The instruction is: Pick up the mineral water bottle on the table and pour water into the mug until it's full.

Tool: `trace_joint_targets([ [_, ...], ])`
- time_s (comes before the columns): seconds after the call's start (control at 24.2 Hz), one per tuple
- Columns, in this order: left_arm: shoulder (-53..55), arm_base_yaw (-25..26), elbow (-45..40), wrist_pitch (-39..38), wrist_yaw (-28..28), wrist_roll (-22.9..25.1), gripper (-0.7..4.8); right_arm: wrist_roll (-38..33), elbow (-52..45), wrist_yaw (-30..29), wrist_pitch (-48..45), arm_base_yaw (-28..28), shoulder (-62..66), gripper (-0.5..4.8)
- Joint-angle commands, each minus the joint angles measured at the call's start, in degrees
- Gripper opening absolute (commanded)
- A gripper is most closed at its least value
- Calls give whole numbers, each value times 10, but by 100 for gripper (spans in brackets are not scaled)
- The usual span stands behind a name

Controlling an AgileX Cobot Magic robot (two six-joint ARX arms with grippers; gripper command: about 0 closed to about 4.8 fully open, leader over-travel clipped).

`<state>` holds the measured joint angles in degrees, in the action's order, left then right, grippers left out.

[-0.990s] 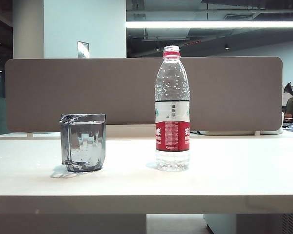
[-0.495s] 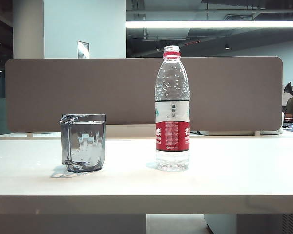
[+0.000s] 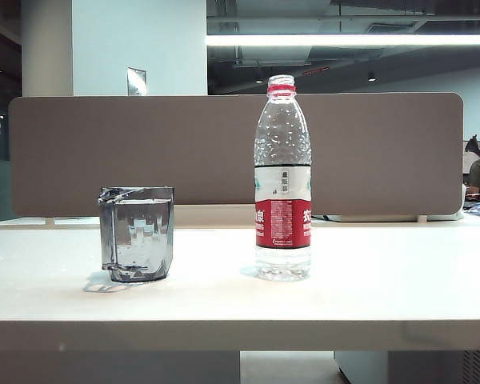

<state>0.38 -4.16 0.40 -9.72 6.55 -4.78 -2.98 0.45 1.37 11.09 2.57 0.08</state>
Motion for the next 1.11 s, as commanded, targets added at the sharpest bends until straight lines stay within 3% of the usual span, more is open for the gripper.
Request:
trace_joint_targets([
  [0.04, 0, 25, 1, 1, 24, -14, -5, 2, -4, 0, -7, -1, -1, -5],
  [0.12, 0, 27, 1, 1, 20, -30, -5, 2, -4, 0, -7, -1, -1, -5],
  [0.37, 0, -6, 1, -1, 5, 16, -5, 2, -4, 0, -7, -1, -1, -5],
  [0.62, 0, -5, 1, -1, 8, 14, -5, 2, -4, 0, -7, -1, -1, -5],
  [1.11, 0, 41, 1, 0, 12, 14, -5, 2, -4, 0, -7, 0, -1, -5],
])
